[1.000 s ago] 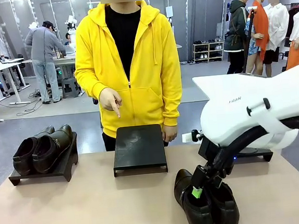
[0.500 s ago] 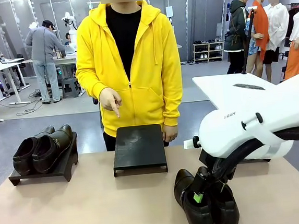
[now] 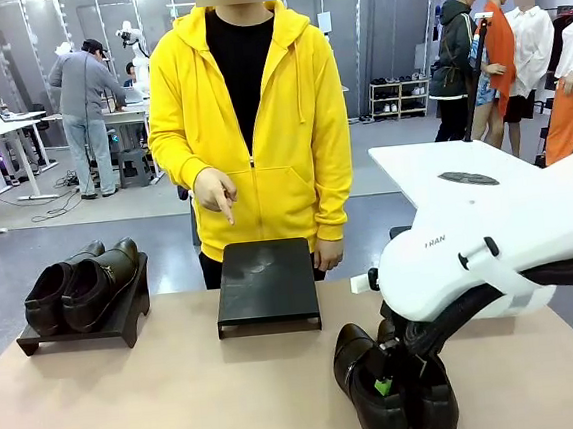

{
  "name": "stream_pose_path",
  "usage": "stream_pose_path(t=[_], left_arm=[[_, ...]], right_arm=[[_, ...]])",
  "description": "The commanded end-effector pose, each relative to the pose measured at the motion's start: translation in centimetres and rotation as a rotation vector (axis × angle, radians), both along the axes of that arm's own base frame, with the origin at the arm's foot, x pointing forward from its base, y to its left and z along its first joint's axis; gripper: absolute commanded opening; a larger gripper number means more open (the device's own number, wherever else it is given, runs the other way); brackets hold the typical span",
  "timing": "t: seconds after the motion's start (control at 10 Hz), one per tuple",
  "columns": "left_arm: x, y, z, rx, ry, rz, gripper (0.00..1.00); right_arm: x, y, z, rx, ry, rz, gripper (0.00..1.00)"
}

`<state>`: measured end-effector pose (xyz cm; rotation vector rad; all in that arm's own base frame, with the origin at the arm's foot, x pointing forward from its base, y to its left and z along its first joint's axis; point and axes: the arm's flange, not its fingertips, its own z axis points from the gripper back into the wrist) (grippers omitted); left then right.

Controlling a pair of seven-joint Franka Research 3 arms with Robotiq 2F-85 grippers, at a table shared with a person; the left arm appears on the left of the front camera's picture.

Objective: Place the shoes on the stand as instructed by the person.
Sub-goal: Pick up another pair of Shoes and place it on the Shoes Stand indicated by the person.

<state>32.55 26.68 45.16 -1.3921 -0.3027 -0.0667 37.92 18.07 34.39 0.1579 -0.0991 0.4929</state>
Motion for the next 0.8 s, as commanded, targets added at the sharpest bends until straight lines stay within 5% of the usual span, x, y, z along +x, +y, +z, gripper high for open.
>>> stream_pose_path(t=[0.0,0.1,0.7], left_arm=[[-0.21,-0.31,0.04,0.000,-0.015,0.008,1.00],[-0.21,-0.31,0.04,0.000,-0.015,0.008,1.00],[-0.21,-0.31,0.04,0.000,-0.015,0.008,1.00]], right_arm=[[-0.27,1.11,-0.68,-0.058,-0.012,-0.017,0.36],[-0.39,1.22,-0.80,-0.065,-0.010,-0.013,0.00],[-0.79,0.88,-0.81,-0.061,-0.009,-0.027,0.00]])
